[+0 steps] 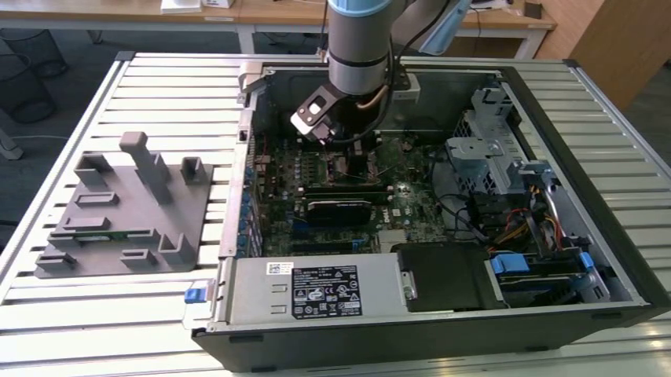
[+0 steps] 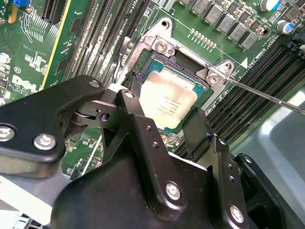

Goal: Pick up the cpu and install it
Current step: 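Place the cpu into insertion slot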

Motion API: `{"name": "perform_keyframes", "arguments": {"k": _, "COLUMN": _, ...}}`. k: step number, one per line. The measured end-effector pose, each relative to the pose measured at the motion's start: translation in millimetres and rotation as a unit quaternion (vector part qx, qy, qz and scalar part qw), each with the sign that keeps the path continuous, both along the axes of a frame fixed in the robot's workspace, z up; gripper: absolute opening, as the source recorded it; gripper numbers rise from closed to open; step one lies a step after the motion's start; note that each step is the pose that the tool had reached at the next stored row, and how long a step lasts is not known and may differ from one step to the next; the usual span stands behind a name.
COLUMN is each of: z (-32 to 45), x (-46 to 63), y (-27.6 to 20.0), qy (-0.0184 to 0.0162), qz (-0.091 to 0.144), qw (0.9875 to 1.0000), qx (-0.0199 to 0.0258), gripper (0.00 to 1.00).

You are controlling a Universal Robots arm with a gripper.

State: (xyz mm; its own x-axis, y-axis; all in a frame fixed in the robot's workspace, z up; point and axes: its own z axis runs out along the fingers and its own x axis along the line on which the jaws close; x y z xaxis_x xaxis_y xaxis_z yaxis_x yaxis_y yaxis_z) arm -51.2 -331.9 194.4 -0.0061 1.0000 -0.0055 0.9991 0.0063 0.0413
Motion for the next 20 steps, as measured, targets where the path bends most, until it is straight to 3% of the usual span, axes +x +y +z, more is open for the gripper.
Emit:
{"name": "perform_keyframes", "arguments": {"k": 2, "z": 0.0, "x": 0.0, "y": 0.0, "qy": 0.0001, "qz": 0.0, "qw": 1.0, "qx": -0.0001, "gripper": 0.6}}
{"name": "perform_keyframes", "arguments": {"k": 3, "z": 0.0, "x": 0.0, "y": 0.0, "qy": 0.0001, "qz": 0.0, "qw": 1.0, "qx": -0.0001, "gripper": 0.54}}
{"name": "perform_keyframes", "arguments": {"k": 20, "z": -0.2, "x": -1.2, "y": -1.2, "qy": -0.0001, "qz": -0.002, "qw": 1.0, "qx": 0.0001, "gripper": 0.53}}
